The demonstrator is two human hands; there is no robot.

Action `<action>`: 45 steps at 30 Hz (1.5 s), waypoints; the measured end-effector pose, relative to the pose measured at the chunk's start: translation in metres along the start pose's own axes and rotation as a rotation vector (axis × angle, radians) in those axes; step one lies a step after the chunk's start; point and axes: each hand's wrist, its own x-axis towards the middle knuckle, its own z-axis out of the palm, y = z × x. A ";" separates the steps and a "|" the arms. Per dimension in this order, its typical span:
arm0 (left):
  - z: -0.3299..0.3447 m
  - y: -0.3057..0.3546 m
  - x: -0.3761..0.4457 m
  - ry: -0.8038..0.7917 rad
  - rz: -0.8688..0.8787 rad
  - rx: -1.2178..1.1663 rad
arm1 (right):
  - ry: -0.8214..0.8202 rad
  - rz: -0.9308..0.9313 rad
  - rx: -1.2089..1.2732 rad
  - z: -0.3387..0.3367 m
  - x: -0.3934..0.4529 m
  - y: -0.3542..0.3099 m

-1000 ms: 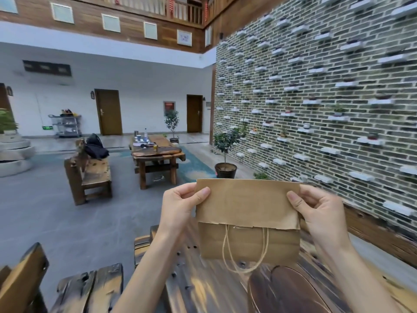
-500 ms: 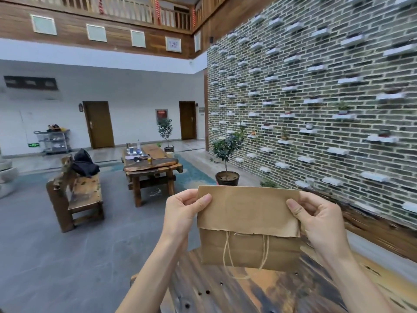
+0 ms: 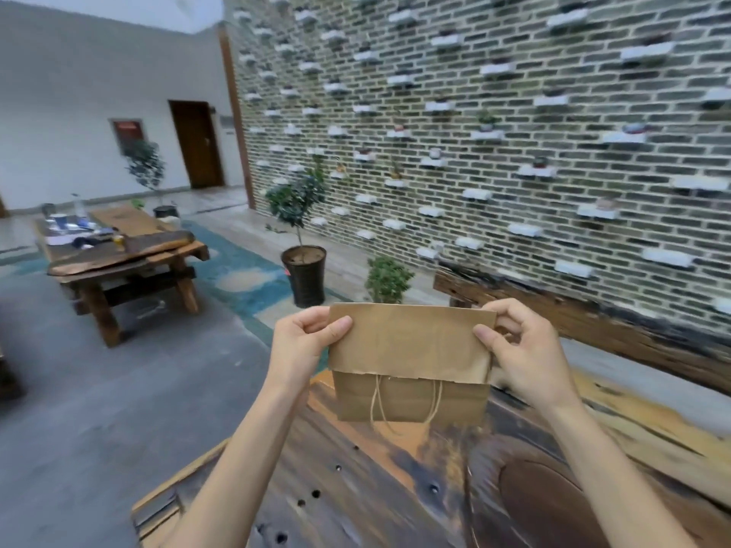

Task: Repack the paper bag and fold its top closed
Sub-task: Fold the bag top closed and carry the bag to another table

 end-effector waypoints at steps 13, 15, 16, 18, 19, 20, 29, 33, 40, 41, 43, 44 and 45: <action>-0.015 -0.169 0.125 -0.485 -0.217 0.176 | 0.197 0.345 -0.438 0.078 -0.010 0.087; -0.014 -0.191 0.134 -0.537 -0.242 0.210 | 0.201 0.424 -0.520 0.087 -0.016 0.105; -0.014 -0.200 0.135 -0.557 -0.263 0.216 | 0.199 0.465 -0.546 0.091 -0.018 0.113; -0.013 -0.216 0.135 -0.589 -0.310 0.218 | 0.190 0.526 -0.583 0.099 -0.025 0.129; -0.013 -0.226 0.135 -0.602 -0.331 0.228 | 0.189 0.552 -0.593 0.103 -0.028 0.139; -0.012 -0.236 0.135 -0.614 -0.348 0.250 | 0.191 0.575 -0.599 0.108 -0.031 0.149; -0.008 -0.314 0.124 -0.630 -0.409 0.481 | 0.148 0.781 -0.525 0.141 -0.049 0.230; -0.002 -0.354 0.124 -0.640 -0.469 0.527 | 0.117 0.857 -0.517 0.147 -0.051 0.266; 0.004 -0.409 0.112 -0.715 -0.543 0.630 | 0.027 0.952 -0.548 0.152 -0.069 0.317; 0.004 -0.414 0.111 -0.720 -0.552 0.635 | 0.011 0.960 -0.538 0.153 -0.071 0.321; 0.003 -0.422 0.108 -0.742 -0.542 0.658 | -0.032 0.978 -0.511 0.155 -0.075 0.325; 0.003 -0.426 0.107 -0.759 -0.540 0.662 | -0.047 0.988 -0.506 0.155 -0.078 0.328; 0.003 -0.430 0.105 -0.775 -0.540 0.667 | -0.054 1.000 -0.502 0.154 -0.080 0.331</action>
